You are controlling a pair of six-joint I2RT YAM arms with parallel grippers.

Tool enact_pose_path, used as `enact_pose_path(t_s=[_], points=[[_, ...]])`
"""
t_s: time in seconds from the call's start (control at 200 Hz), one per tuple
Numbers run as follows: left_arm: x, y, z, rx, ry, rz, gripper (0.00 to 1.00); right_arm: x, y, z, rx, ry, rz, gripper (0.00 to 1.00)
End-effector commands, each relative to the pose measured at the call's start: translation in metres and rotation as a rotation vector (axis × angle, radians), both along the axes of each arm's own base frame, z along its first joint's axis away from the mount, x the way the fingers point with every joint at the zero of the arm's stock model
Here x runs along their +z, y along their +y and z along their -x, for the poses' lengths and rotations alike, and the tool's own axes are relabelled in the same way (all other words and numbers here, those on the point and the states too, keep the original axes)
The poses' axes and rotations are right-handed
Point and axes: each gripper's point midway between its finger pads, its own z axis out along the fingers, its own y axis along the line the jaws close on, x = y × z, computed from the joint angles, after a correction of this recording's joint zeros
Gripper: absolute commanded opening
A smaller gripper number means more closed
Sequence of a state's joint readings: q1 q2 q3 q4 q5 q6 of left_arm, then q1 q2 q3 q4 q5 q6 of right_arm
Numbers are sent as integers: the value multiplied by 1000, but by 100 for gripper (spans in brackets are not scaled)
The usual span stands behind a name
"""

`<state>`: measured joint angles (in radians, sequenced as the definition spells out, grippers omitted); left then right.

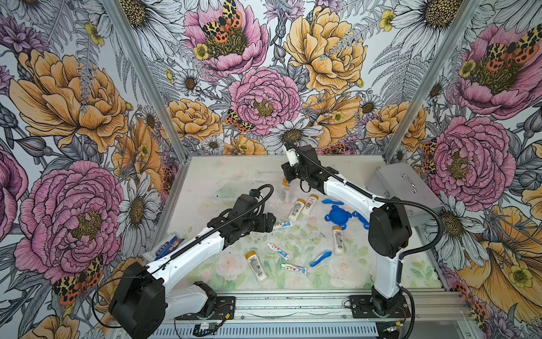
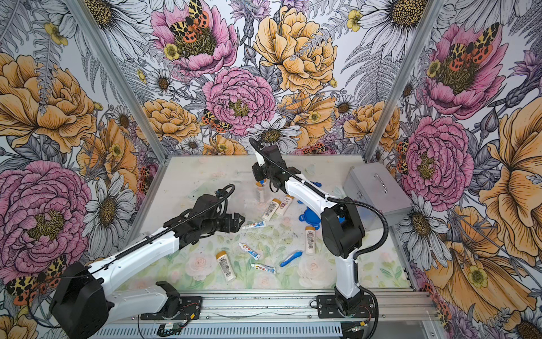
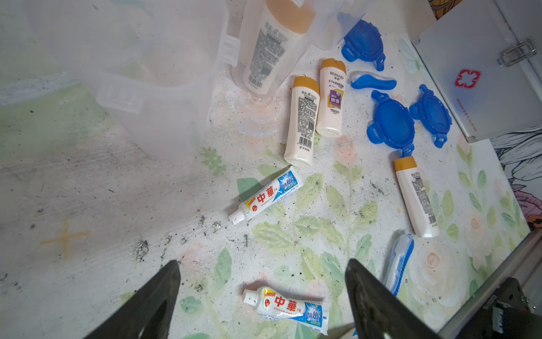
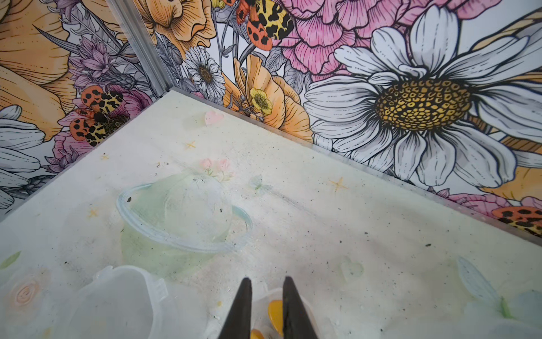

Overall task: Pack away toiletry kits
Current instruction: Place the toiletry item into the container.

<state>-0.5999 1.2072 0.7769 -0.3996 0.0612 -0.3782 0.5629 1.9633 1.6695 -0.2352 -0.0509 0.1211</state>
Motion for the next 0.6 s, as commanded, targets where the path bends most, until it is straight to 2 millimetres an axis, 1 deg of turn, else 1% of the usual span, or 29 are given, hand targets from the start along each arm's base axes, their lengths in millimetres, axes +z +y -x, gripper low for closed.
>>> enact_pose_path(t_s=[0.0,0.115,0.21,0.245,0.31,0.375,0.475,0.595], points=[[5,-4,-2,-25,-3,8,88,-7,-5,-10,-17,-15,28,0],[2,-6,-3,-32,3,-1,88,-15,-9,-11,-23,-3,40,0],[-1,-14,0,-72,7,-17,88,-23,-10,-12,-26,10,47,0],[-5,-16,3,-93,14,-35,88,-25,-10,-12,-28,14,45,2],[-19,-16,7,-106,43,-95,89,-30,-9,-12,-29,23,47,5],[-28,-19,13,-128,65,-132,89,-33,-9,-11,-28,25,47,7],[-30,-24,18,-146,68,-148,89,-39,-11,-12,-35,26,57,11],[-36,-22,23,-137,102,-171,89,-44,-10,-11,-35,32,57,17]])
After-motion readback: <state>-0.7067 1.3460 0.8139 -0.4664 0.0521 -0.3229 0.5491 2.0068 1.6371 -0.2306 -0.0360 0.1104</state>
